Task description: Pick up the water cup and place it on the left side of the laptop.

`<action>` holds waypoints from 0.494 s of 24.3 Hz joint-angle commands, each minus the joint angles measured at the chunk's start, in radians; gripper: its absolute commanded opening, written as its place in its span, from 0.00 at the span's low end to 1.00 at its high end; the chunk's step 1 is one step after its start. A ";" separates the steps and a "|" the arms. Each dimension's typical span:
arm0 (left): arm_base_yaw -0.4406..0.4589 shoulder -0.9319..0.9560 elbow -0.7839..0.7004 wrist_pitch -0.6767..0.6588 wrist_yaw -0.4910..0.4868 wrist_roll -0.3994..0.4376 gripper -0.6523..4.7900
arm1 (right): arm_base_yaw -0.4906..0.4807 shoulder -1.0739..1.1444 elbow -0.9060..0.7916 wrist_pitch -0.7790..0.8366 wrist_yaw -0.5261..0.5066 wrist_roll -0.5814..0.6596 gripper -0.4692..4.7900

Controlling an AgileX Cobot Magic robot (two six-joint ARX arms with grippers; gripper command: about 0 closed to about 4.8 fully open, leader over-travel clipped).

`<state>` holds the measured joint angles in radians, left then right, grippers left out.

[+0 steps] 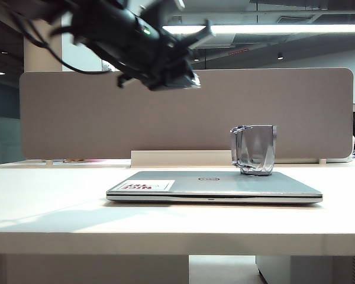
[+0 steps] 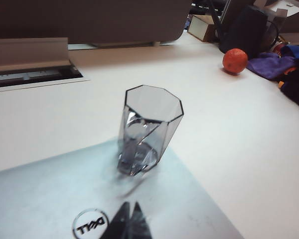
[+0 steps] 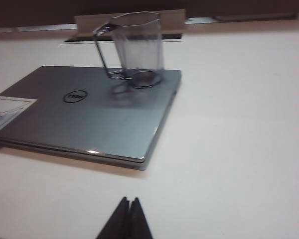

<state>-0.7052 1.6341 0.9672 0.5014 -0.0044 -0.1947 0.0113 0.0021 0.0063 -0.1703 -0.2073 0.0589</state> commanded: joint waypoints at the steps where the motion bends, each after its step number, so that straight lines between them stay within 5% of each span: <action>1: -0.013 0.075 0.073 0.008 0.000 0.031 0.11 | 0.000 -0.001 -0.004 0.033 -0.056 0.001 0.08; 9: -0.029 0.232 0.203 0.004 -0.006 0.031 0.12 | 0.000 -0.002 -0.004 0.150 -0.151 0.001 0.08; 11: -0.037 0.280 0.233 0.002 -0.075 0.031 0.23 | 0.000 -0.002 -0.004 0.161 -0.151 0.001 0.08; 12: -0.043 0.310 0.252 0.003 -0.121 0.031 0.37 | 0.000 -0.002 -0.004 0.170 -0.150 0.001 0.08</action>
<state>-0.7410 1.9301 1.2018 0.4957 -0.0811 -0.1711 0.0113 0.0021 0.0063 -0.0246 -0.3519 0.0593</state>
